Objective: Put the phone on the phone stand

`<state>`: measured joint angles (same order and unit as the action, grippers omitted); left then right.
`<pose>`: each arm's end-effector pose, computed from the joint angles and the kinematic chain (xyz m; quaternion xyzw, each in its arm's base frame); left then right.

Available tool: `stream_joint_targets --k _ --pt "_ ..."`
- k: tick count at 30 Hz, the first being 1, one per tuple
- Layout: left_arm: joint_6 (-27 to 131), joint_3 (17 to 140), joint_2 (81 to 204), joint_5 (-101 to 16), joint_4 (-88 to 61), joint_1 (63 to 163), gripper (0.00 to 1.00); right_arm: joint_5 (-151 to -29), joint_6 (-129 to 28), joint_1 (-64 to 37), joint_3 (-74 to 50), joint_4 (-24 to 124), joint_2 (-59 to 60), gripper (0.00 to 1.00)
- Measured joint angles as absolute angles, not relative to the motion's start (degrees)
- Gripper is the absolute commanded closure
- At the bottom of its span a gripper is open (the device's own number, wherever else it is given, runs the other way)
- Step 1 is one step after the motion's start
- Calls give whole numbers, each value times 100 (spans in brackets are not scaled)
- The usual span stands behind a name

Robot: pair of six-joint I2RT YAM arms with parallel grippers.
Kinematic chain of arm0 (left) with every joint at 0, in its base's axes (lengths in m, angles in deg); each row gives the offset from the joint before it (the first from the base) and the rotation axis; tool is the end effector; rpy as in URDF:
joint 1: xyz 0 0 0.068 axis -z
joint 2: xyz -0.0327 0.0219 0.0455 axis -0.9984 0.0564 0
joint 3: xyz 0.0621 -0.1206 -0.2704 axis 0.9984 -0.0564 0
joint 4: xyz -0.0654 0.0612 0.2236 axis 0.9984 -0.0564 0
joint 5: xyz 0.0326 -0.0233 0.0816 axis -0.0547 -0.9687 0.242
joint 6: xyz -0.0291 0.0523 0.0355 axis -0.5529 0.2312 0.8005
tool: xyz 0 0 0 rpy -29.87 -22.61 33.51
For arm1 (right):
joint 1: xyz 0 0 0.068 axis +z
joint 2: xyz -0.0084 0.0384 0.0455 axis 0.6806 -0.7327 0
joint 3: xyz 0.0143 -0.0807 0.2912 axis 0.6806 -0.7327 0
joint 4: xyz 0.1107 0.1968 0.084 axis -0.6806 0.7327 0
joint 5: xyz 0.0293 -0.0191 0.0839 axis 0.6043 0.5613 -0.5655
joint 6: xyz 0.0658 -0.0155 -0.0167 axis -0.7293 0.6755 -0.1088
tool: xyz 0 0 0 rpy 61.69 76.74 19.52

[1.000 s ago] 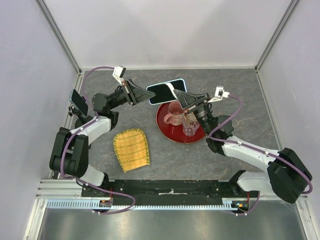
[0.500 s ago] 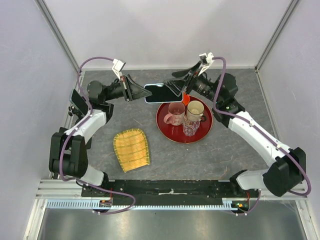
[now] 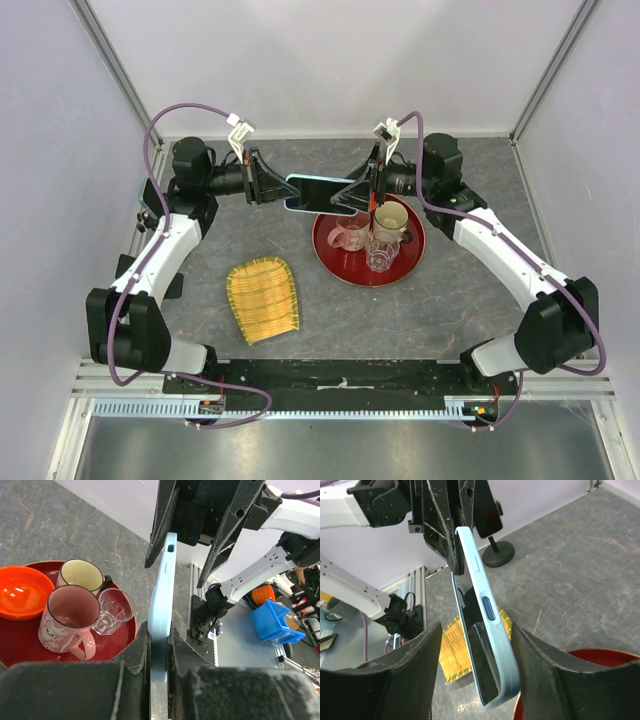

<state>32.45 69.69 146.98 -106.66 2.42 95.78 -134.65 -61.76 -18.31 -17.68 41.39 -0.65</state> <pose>0.2806 -0.0991 0.3990 0.3039 0.6361 -0.5861 0.3993 0.2703 0.1728 0.4094 -0.3361 0.6397 0.5229 0.4520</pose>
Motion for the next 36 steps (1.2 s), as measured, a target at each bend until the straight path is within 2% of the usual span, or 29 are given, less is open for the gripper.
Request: stream_joint_targets --k 3,9,10,12,13,16,17,19,27,31,36 --pt "3553 6982 14683 -10663 -92 9587 98 -13673 -6128 -1851 -1768 4211 -144 52" --pt "3883 6991 14591 -10692 -400 9637 98 -13889 -6244 -1879 -1771 4200 -297 84" --pt "3903 6991 14587 -10714 -400 9637 97 -13992 -6356 -1890 -1784 4095 -306 100" --pt "3887 6993 14580 -10786 -341 9631 88 -14121 -6557 -1892 -1849 3785 -308 100" --pt "3833 6993 14565 -10799 -287 9626 75 -14112 -6675 -1899 -1899 3615 -308 100" --pt "3603 6969 14521 -10740 -16 9617 59 -14079 -7151 -1901 -2199 2786 -308 100" --pt "3444 6932 14495 -10626 205 9613 57 -13979 -7320 -1888 -2330 2458 -306 100" --pt "3142 6807 14423 -10510 627 9615 54 -13769 -7720 -1844 -2643 1761 -306 100" --pt "2065 6645 14397 -10419 1941 9543 56 -13203 -8780 -1783 -3239 -7 -308 100" --pt "1658 6492 14399 -10325 2485 9473 59 -12978 -9173 -1781 -3377 -560 -387 100" --pt "1341 6282 14399 -10080 3007 9449 54 -12905 -9586 -1759 -3377 -1023 -632 100"
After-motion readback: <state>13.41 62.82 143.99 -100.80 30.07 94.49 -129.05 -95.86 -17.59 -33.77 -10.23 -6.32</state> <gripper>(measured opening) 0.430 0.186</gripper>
